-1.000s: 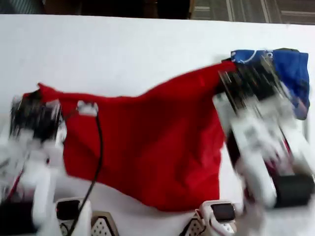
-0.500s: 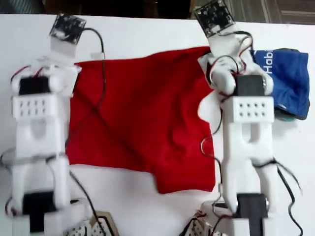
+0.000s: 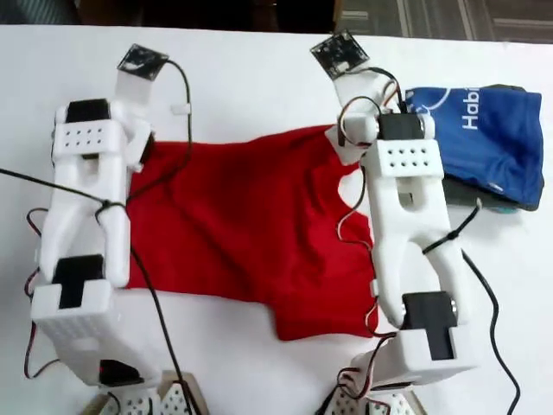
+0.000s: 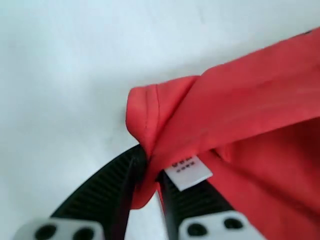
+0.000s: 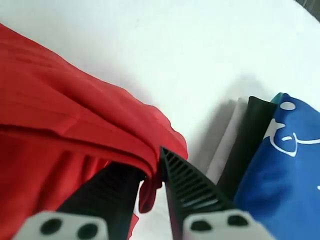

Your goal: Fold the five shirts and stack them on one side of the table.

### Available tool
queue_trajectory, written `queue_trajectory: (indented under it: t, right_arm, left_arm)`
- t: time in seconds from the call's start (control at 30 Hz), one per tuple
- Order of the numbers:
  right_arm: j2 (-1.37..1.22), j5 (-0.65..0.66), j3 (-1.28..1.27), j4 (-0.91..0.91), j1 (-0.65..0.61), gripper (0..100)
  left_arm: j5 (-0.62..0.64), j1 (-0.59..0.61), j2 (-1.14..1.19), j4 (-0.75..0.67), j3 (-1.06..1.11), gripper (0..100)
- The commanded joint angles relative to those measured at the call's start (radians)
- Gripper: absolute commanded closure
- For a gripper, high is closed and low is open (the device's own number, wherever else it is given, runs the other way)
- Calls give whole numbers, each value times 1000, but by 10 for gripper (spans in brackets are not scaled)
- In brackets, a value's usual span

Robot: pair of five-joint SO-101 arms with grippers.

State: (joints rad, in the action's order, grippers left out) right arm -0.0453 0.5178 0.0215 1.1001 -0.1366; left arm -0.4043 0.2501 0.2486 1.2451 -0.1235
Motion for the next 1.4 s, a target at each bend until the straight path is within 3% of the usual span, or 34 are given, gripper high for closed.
queue_trajectory:
  t: [0.0,0.27,0.43,0.53,0.83,1.37]
  right_arm:
    - [15,-9,49,5,15,979]
    - [28,0,48,27,70,979]
    - [27,0,48,27,84,979]
    - [28,0,48,27,84,979]
    - [28,-8,48,28,85,979]
    - [36,-2,48,54,79,979]
  left_arm:
    - [-3,-6,-9,9,-39,973]
    - [-17,9,-3,-11,-33,972]
    - [-115,29,64,-84,-39,928]
    - [-115,32,115,-149,-42,886]
    - [-115,34,207,-284,-42,882]
    - [-114,64,215,-354,-35,893]
